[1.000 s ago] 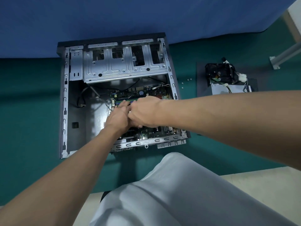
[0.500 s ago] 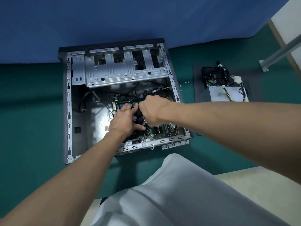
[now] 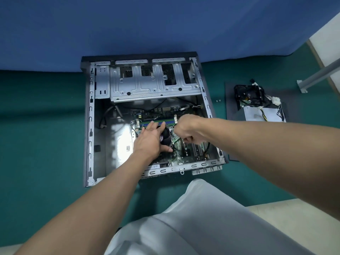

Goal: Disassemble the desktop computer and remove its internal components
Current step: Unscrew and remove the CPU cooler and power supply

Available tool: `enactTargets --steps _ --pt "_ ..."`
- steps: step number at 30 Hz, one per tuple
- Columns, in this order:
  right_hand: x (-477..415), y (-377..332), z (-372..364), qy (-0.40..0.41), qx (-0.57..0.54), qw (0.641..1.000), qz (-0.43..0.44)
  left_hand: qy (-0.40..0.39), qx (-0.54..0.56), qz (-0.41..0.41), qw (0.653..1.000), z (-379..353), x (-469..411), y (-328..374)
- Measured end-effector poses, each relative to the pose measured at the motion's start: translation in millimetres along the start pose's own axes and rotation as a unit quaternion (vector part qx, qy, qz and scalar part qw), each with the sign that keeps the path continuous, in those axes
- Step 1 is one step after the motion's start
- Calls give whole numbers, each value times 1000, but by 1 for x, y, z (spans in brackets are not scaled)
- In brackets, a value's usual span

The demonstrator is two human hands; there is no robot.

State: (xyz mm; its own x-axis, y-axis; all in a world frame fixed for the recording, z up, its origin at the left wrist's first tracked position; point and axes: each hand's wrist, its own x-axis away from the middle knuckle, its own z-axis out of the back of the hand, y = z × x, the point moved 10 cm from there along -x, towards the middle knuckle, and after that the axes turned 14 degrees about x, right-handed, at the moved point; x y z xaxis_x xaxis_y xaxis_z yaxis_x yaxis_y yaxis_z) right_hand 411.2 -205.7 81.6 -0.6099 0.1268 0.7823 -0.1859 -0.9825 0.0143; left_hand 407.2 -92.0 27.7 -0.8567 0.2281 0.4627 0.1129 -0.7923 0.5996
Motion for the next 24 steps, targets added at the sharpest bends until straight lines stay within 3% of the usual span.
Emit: enactTargets --steps 3,5,8,9,10,13,18,21,24 --pt "19 -19 16 88 186 976 74 1 -6 -1 1000 0 -1 0" --pt "36 -40 17 141 331 920 155 -4 -11 -4 1000 -1 -2 1" --pt "50 -69 0 175 500 796 292 -3 -19 -13 1000 0 0 3" --pt "51 -74 -1 180 511 783 307 -1 -20 -20 1000 2 0 4" --pt "50 -76 2 182 503 787 308 1 -26 -30 999 3 1 4" --pt "40 -67 26 186 433 844 257 -4 -109 -79 991 4 4 9" --pt "8 -22 79 204 222 940 163 -27 -212 -207 955 -5 8 14" --pt "-4 -16 87 217 101 955 177 -64 -250 -293 920 -19 13 17" --pt "-2 -26 87 254 27 943 214 -98 -288 -336 891 -38 18 15"
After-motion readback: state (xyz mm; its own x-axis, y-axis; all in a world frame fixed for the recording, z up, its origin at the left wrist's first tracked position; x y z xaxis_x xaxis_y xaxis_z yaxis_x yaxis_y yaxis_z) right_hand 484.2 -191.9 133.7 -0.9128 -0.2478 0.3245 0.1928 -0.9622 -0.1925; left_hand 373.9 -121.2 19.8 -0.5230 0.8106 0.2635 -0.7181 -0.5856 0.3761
